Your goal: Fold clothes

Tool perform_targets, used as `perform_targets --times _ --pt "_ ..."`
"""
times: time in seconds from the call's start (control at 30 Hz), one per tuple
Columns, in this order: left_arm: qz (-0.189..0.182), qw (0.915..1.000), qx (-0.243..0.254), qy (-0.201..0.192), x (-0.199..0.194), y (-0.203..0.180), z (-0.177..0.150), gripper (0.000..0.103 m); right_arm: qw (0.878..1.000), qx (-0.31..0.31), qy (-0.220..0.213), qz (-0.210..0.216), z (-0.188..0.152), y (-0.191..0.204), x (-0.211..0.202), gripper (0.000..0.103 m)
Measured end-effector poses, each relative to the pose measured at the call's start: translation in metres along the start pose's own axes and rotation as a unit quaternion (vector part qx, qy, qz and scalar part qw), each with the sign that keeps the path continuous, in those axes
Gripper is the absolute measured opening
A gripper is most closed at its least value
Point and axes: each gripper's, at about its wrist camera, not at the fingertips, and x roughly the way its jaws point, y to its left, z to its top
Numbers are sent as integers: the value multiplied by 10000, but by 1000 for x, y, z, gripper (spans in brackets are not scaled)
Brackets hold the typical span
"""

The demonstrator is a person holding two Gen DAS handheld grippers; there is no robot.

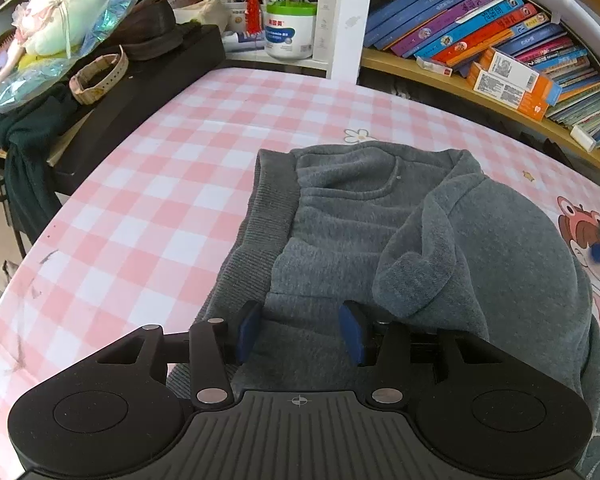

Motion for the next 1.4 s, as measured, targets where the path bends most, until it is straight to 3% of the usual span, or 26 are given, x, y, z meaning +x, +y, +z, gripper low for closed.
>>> perform_targets --times 0.13,0.17,0.2,0.27,0.37,0.43,0.5,0.6,0.63,0.7,0.83,0.93,1.03,1.1,1.13,1.17,1.3,1.4 --pt "40 10000 32 12 1 -2 1 45 9970 677 336 177 -5 -10 33 44" --pt "45 10000 45 19 1 -2 1 45 9965 708 369 231 -6 -10 37 35" --pt "44 10000 55 29 1 -2 1 45 9970 666 299 243 -6 -8 36 22" --pt "18 10000 60 50 1 -1 2 45 9979 582 106 265 -6 -6 31 18" --pt "-18 10000 32 73 1 0 3 45 9956 522 -764 169 6 -7 -12 17" --pt "-19 10000 26 82 1 0 3 45 9851 632 -1579 -262 12 -21 -56 17" --pt "-17 10000 43 78 1 0 2 45 9640 881 -2314 -968 11 -42 -101 17" --pt "-25 10000 18 67 1 1 3 45 9287 1323 -2788 -2056 -3 -81 -152 18" --pt "-31 10000 16 66 1 0 3 46 9191 1441 -2813 -2351 -10 -93 -163 18" --pt "-29 9999 49 83 1 -1 4 46 9120 1629 -2613 -2711 -23 -116 -175 18" --pt "-34 9997 220 -137 -9 -8 13 46 9122 1850 -2385 -2770 -43 -142 -178 25" --pt "-136 9986 376 -360 -14 -15 24 46 9074 1944 -2521 -2745 -48 -143 -178 27" --pt "-227 9975 618 -247 -3 -23 37 44 9087 1726 -2484 -2876 -43 -139 -171 24" --pt "-345 9965 757 -3 13 -28 44 37 9072 1599 -2491 -2989 -39 -141 -168 14" --pt "-392 9961 782 127 23 -28 48 25 9049 1599 -2506 -3046 -37 -143 -169 13" --pt "-415 9959 769 243 33 -28 52 22 9030 1634 -2530 -3064 -34 -146 -170 13" --pt "-349 9974 561 292 61 -25 76 12 8990 1566 -2558 -3192 -19 -150 -167 13" --pt "-166 9982 510 271 79 -28 97 10 9028 1380 -2468 -3241 -4 -151 -159 13"
